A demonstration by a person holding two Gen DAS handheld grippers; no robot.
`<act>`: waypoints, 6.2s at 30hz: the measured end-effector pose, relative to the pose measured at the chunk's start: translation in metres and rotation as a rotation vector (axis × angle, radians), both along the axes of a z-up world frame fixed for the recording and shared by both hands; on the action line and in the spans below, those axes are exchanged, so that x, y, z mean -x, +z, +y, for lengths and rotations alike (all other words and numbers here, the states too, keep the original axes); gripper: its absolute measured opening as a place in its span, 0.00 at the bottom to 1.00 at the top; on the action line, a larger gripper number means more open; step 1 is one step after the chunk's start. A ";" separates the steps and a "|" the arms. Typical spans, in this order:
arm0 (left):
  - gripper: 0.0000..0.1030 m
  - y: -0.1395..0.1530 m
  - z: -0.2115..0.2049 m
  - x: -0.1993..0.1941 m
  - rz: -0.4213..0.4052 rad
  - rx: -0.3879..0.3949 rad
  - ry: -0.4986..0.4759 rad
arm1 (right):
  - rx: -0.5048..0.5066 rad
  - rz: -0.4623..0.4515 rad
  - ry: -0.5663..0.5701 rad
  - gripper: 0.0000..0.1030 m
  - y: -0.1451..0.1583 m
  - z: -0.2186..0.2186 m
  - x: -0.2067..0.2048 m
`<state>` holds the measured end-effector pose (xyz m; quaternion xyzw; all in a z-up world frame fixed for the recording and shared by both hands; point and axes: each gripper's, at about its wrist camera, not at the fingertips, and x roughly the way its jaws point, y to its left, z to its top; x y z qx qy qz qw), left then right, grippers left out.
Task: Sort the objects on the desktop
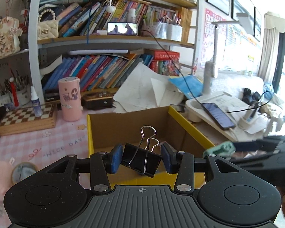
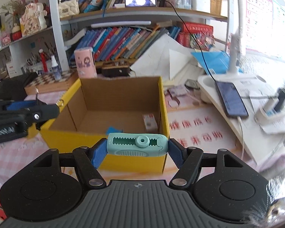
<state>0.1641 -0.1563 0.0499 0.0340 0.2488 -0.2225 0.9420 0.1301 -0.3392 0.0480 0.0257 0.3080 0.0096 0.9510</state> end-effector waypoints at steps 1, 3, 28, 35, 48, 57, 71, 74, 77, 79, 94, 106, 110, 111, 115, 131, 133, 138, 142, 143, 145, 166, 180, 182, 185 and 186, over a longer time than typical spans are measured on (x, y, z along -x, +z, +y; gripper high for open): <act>0.41 -0.002 -0.003 -0.005 0.006 -0.009 0.006 | -0.001 -0.007 0.007 0.64 0.002 -0.002 -0.005; 0.41 -0.006 -0.009 -0.016 0.022 -0.023 0.016 | -0.002 -0.020 0.019 0.64 0.005 -0.008 -0.020; 0.41 -0.056 -0.050 -0.073 0.245 -0.124 0.087 | 0.140 0.278 0.315 0.64 -0.038 0.026 -0.206; 0.39 -0.058 -0.049 -0.076 0.285 -0.097 0.078 | 0.157 0.372 0.342 0.64 -0.061 0.027 -0.233; 0.49 -0.047 -0.050 -0.064 0.224 -0.098 0.107 | 0.108 0.391 0.339 0.65 -0.064 0.019 -0.238; 0.59 -0.029 -0.039 -0.048 0.159 -0.085 0.140 | 0.086 0.352 0.326 0.67 -0.059 0.016 -0.232; 0.65 -0.002 0.005 -0.016 0.080 -0.029 0.243 | 0.042 0.113 0.279 0.74 -0.006 0.008 -0.172; 0.66 0.000 0.015 -0.010 0.075 -0.020 0.263 | 0.019 0.084 0.251 0.74 0.004 0.008 -0.151; 0.70 0.001 0.027 -0.003 0.068 -0.015 0.277 | 0.000 0.043 0.205 0.74 0.011 0.005 -0.129; 0.73 0.001 0.034 0.003 0.058 -0.013 0.289 | -0.004 0.000 0.163 0.74 0.016 0.002 -0.114; 0.75 -0.007 0.088 0.046 0.043 0.000 0.330 | 0.019 -0.119 -0.085 0.74 0.008 0.013 -0.017; 0.81 -0.032 0.128 0.088 0.102 -0.022 0.353 | 0.043 -0.075 -0.097 0.74 -0.019 0.071 0.052; 0.81 -0.039 0.140 0.101 0.125 -0.037 0.359 | 0.033 -0.041 -0.086 0.74 -0.028 0.088 0.070; 0.81 -0.041 0.143 0.104 0.132 -0.042 0.361 | 0.031 -0.031 -0.084 0.74 -0.030 0.093 0.074; 0.82 -0.048 0.154 0.115 0.173 -0.049 0.365 | 0.026 0.000 -0.075 0.74 -0.037 0.109 0.086; 0.84 -0.061 0.199 0.144 0.248 -0.060 0.394 | 0.000 0.097 0.045 0.76 -0.054 0.170 0.110; 0.84 -0.061 0.206 0.147 0.247 -0.054 0.415 | 0.001 0.101 0.066 0.76 -0.055 0.178 0.109; 0.84 -0.060 0.226 0.152 0.249 -0.039 0.469 | 0.010 0.105 0.132 0.76 -0.054 0.199 0.108; 0.84 -0.059 0.239 0.156 0.243 -0.030 0.502 | 0.019 0.103 0.181 0.77 -0.054 0.216 0.105; 0.84 -0.059 0.241 0.157 0.241 -0.029 0.507 | 0.021 0.103 0.190 0.77 -0.053 0.220 0.104; 0.85 -0.058 0.246 0.157 0.238 -0.029 0.515 | 0.025 0.101 0.208 0.77 -0.053 0.227 0.103; 0.85 -0.062 0.259 0.141 0.255 -0.040 0.511 | 0.057 0.114 0.272 0.79 -0.052 0.259 0.085; 0.85 -0.072 0.256 0.094 0.304 -0.048 0.561 | 0.058 0.155 0.337 0.79 -0.063 0.265 0.027; 0.85 -0.074 0.257 0.084 0.321 -0.038 0.579 | 0.058 0.156 0.349 0.79 -0.064 0.265 0.016; 0.85 -0.074 0.256 0.071 0.323 -0.029 0.600 | 0.059 0.153 0.367 0.79 -0.062 0.265 -0.001; 0.85 -0.073 0.256 0.067 0.319 -0.029 0.605 | 0.057 0.150 0.374 0.79 -0.061 0.265 -0.008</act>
